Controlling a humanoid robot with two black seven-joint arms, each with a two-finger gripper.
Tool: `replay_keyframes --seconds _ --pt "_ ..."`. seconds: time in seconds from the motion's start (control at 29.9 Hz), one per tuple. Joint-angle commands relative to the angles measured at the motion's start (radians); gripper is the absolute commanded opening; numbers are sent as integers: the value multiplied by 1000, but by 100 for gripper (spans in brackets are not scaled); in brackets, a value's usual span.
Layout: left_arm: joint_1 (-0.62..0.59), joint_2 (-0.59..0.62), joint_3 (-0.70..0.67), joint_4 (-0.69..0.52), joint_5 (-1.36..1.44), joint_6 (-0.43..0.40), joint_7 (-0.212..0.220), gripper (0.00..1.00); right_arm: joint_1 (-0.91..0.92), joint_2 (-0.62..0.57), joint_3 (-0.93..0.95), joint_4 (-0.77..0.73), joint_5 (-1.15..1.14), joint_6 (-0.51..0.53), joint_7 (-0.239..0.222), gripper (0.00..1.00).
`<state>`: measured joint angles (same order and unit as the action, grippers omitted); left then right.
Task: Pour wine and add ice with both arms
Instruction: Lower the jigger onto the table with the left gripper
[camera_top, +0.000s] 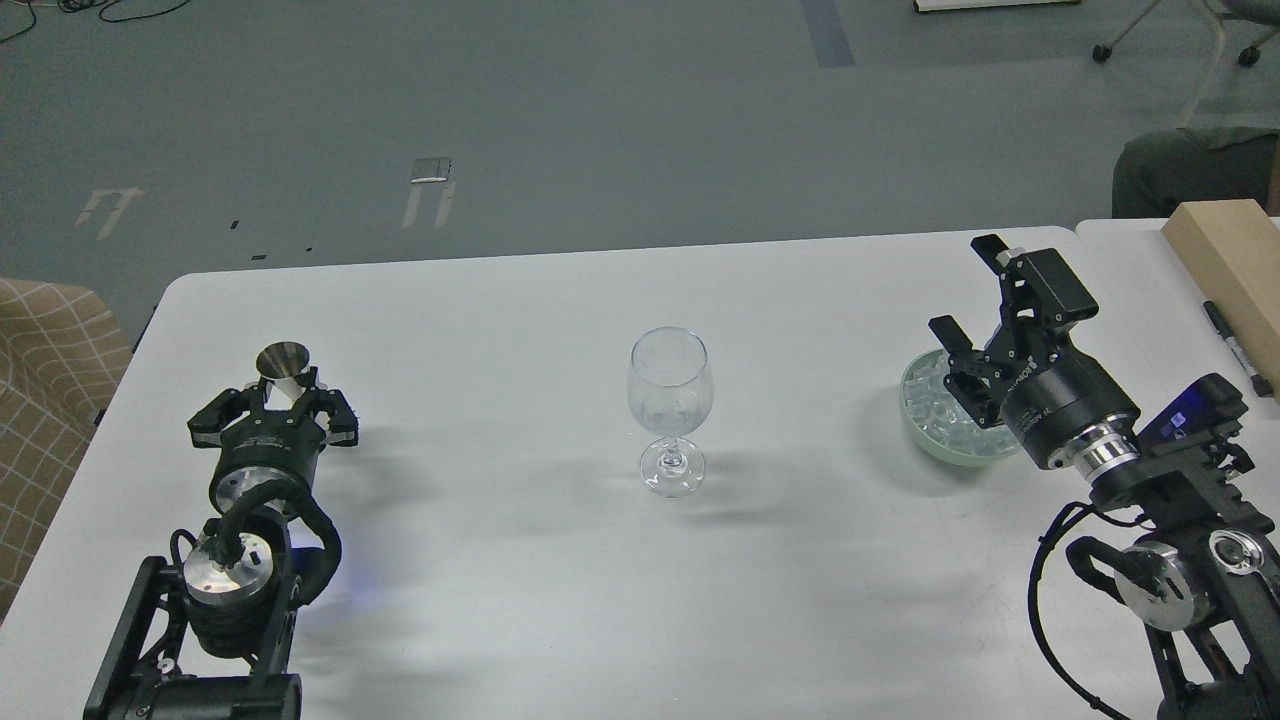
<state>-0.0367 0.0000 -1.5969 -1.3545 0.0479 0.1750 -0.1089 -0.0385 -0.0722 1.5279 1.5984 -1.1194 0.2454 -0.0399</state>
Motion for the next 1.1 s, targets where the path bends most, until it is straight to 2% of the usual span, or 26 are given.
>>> replay_keyframes --seconds 0.0,0.1,0.3,0.57,0.74,0.8,1.07 --pt "0 0 0 2 1 0 -2 44 0 0 0 0 0 0 0 100" --pt "0 0 0 3 1 0 -3 49 0 0 0 0 0 0 0 100" --pt "1 0 -2 3 1 0 0 73 -3 -1 1 3 1 0 -1 100" --pt "5 0 0 2 3 0 5 78 -8 -1 6 3 1 0 -6 100" --pt "3 0 -3 2 1 0 5 93 -9 0 6 3 3 0 -6 100" --pt "1 0 -8 2 1 0 2 95 -8 0 6 5 3 0 -6 100" --pt "-2 0 -18 0 1 0 5 96 -4 0 6 6 4 0 -6 100"
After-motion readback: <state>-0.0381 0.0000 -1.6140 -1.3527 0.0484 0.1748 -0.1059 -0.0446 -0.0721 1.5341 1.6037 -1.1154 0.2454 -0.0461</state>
